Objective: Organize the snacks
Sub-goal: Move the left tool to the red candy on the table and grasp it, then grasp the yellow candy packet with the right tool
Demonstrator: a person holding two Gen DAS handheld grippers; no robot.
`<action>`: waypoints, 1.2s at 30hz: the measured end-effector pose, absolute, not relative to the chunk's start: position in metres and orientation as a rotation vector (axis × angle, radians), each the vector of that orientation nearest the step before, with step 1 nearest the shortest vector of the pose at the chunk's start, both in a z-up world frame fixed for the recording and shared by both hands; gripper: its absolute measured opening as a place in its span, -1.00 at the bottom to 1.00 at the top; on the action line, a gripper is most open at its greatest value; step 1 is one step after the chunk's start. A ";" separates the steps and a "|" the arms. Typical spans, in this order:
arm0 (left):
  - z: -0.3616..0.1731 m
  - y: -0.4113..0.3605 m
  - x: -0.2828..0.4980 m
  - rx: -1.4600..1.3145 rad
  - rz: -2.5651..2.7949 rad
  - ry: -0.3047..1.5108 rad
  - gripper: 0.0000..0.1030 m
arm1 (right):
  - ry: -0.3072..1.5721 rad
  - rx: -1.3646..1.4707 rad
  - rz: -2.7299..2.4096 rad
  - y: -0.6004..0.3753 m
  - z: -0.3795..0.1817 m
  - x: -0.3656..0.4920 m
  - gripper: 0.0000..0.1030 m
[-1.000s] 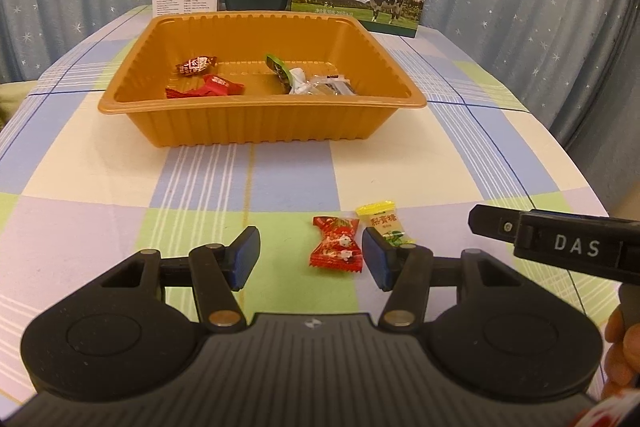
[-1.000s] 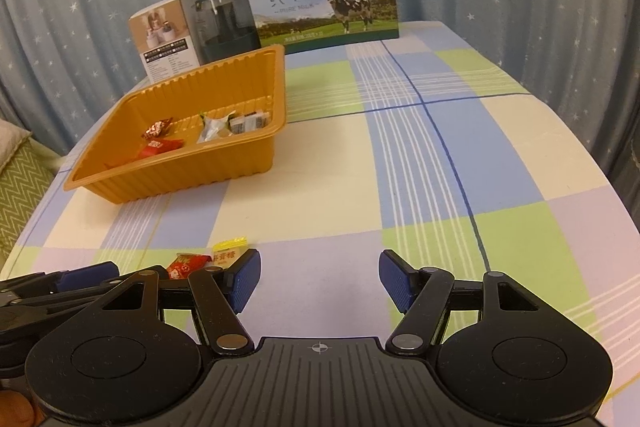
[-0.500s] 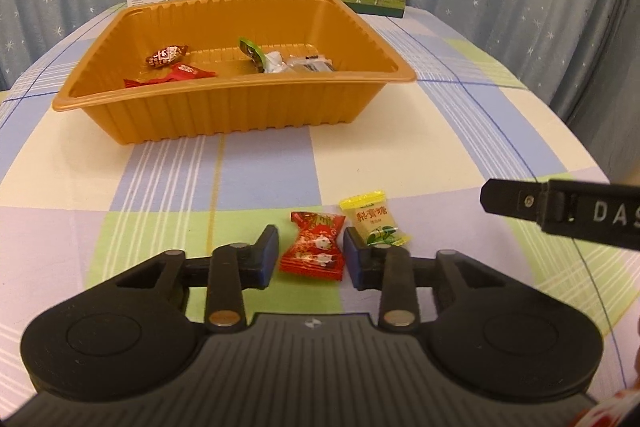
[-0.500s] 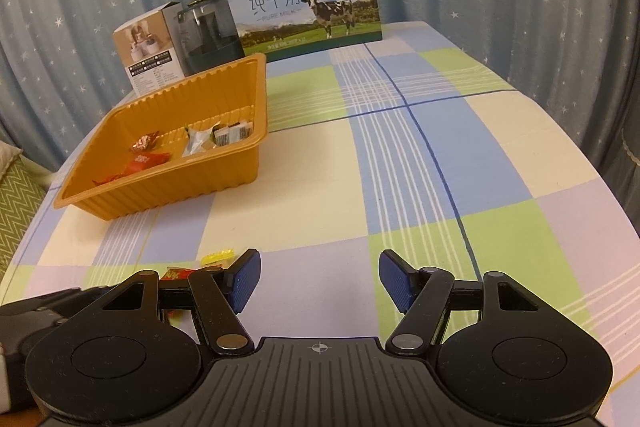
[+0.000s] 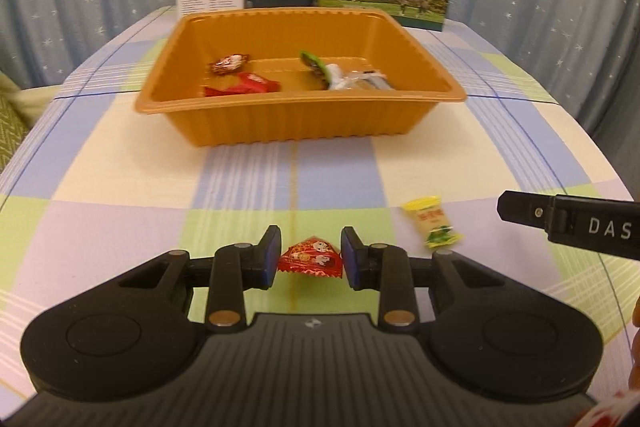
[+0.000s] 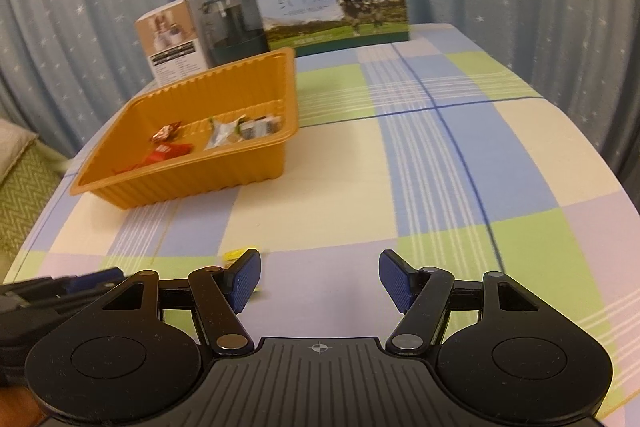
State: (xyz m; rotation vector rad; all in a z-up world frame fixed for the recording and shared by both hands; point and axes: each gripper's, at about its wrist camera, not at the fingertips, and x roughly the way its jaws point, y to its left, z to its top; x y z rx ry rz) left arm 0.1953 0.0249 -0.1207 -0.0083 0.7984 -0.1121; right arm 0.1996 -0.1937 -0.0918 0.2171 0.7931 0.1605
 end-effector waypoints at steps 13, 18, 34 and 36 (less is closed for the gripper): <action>-0.132 0.034 0.188 0.012 -0.138 0.795 -0.24 | 0.817 0.179 0.213 -0.177 -0.101 0.201 0.29; -0.135 0.028 0.190 0.048 -0.172 0.812 -0.52 | 0.814 0.182 0.218 -0.176 -0.100 0.202 0.29; -0.115 0.057 0.189 -0.090 -0.066 0.804 -0.62 | 0.799 0.100 0.305 -0.145 -0.108 0.216 -0.06; -0.113 0.059 0.188 -0.098 -0.063 0.800 -0.62 | 0.801 0.074 0.310 -0.139 -0.112 0.218 -0.11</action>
